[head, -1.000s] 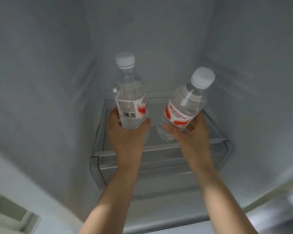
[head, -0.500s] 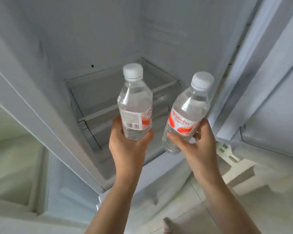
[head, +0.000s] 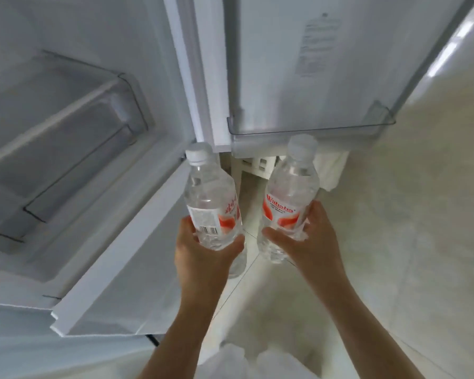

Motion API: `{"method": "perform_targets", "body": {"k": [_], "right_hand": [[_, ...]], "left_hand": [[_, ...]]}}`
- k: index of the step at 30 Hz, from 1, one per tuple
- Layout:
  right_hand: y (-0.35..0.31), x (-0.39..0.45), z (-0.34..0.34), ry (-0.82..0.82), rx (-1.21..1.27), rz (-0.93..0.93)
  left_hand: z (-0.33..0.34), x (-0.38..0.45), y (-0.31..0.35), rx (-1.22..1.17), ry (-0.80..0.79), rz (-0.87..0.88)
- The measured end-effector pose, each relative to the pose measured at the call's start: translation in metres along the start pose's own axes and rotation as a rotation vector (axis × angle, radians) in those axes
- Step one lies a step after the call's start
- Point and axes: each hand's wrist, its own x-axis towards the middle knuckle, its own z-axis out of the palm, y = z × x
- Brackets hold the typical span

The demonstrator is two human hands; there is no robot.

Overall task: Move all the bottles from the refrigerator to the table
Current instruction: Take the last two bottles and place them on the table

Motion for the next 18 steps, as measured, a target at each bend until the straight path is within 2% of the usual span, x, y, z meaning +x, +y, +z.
{"method": "perform_targets", "body": {"k": [7,15,18], "right_hand": [[0.059,-0.039,-0.147,0.172,-0.063,0.165],[0.11,-0.074,-0.27,0.276,-0.073,0.283],[0.125,-0.079,-0.305,0.326,-0.07,0.341]], "left_hand": [[0.129,-0.084,0.0,0.045,-0.232,-0.052],[0.252,-0.166,0.002,0.076,-0.483,-0.081],[0.288,-0.185,0.004,0.12,-0.525,-0.063]]}}
